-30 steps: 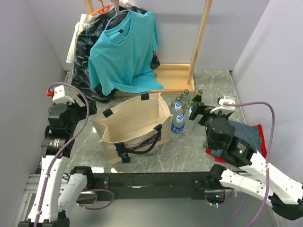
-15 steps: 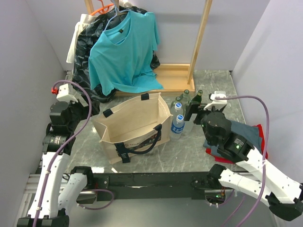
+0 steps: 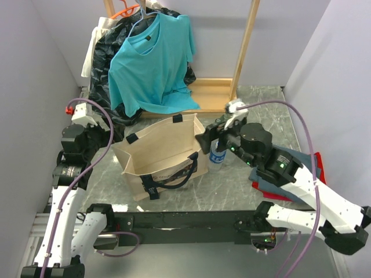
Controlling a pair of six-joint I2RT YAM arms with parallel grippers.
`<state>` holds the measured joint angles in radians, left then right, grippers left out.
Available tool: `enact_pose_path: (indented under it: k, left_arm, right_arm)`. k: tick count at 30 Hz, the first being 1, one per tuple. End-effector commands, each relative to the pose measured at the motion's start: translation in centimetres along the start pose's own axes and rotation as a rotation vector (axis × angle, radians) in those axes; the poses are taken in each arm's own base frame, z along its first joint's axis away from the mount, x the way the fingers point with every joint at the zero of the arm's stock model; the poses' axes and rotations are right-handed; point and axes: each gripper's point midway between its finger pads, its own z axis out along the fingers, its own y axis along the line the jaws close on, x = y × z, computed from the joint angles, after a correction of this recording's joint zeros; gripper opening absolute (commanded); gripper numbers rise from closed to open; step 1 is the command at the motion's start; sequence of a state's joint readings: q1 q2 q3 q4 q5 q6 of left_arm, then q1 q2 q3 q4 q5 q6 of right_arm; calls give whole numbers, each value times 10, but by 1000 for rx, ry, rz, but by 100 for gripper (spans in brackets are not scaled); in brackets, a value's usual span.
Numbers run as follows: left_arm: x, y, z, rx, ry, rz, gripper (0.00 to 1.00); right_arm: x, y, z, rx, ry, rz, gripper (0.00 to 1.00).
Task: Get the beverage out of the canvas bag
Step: Adjust the canvas bag at the center of the board.
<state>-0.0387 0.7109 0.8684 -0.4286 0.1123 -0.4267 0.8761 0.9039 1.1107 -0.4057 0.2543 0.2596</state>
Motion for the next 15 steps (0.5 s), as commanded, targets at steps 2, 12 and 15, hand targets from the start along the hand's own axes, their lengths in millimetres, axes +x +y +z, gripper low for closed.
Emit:
enact_pose_path:
  k: [2, 12, 15]
  left_arm:
    - [-5, -9, 3, 50, -18, 18, 96]
    - [2, -5, 3, 40, -11, 15, 96]
    - [2, -6, 5, 51, -9, 14, 96]
  right_arm:
    - [-7, 75, -9, -294, 41, -70, 99]
    - [32, 135, 11, -472, 160, -124, 100]
    - [45, 145, 18, -502, 204, -134, 100]
